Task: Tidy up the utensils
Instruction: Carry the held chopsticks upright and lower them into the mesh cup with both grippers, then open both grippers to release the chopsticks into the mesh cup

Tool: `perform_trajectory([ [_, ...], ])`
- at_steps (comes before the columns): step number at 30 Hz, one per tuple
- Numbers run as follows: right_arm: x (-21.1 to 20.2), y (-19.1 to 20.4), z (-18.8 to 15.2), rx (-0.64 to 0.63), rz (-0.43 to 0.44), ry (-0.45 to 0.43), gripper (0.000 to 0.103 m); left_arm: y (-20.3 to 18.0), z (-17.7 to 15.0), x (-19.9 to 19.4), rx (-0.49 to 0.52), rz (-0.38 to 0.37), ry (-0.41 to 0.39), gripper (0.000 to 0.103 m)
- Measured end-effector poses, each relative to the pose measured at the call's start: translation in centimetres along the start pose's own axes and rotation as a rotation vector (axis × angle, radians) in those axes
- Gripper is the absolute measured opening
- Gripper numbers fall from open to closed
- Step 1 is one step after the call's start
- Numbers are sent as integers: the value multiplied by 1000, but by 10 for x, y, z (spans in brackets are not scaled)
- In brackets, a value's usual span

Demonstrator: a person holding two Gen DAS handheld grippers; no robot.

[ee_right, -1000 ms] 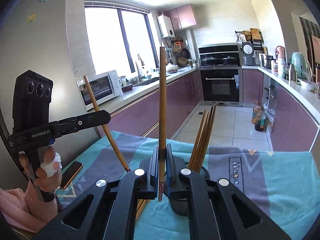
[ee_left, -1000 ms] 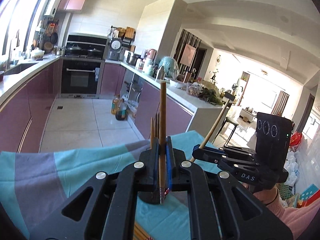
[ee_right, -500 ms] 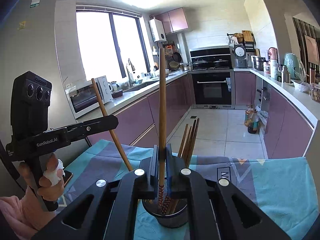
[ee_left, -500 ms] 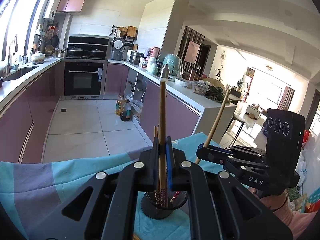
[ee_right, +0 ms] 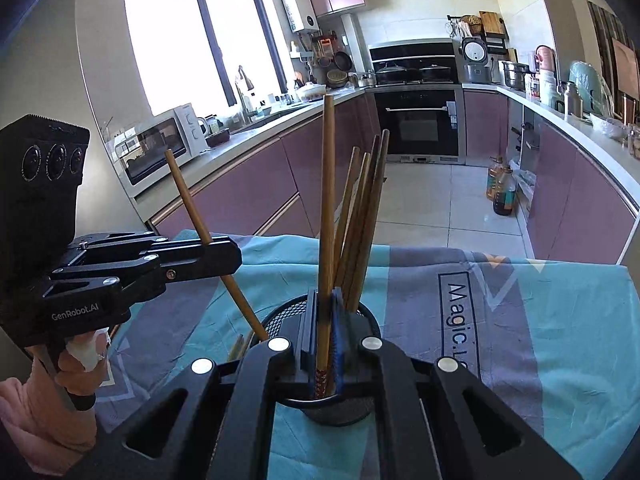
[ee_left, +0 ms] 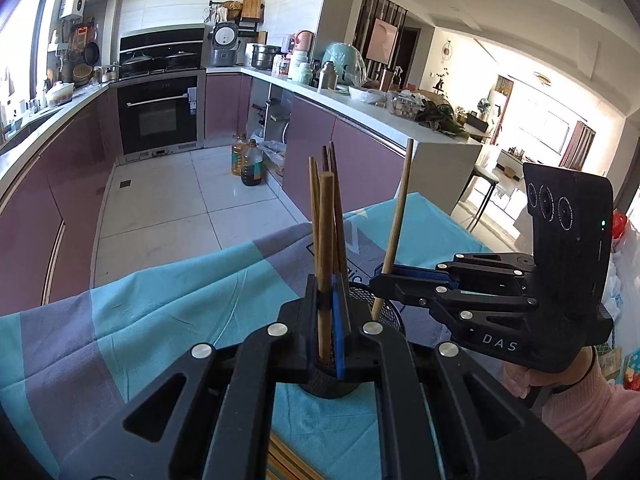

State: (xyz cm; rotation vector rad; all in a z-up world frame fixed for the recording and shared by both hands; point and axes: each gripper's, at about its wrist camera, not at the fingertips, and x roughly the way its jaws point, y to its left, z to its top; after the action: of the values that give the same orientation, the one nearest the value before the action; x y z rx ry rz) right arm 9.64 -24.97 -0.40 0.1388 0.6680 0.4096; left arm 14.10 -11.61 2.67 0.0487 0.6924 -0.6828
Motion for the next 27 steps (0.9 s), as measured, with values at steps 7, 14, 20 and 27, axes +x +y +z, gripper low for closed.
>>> perform_trajectory([
  [7, 9, -9, 2, 40, -12, 6, 7, 6, 9, 18, -28, 5, 17, 7],
  [14, 12, -13, 1, 60, -24, 6, 9, 15, 6, 34, -59, -4, 41, 8],
  [20, 5, -10, -5, 54, -16, -13, 17, 24, -5, 28, -92, 7, 14, 15],
  [27, -21, 22, -19, -45, 49, -55, 32, 30, -32, -7, -86, 67, -60, 24],
])
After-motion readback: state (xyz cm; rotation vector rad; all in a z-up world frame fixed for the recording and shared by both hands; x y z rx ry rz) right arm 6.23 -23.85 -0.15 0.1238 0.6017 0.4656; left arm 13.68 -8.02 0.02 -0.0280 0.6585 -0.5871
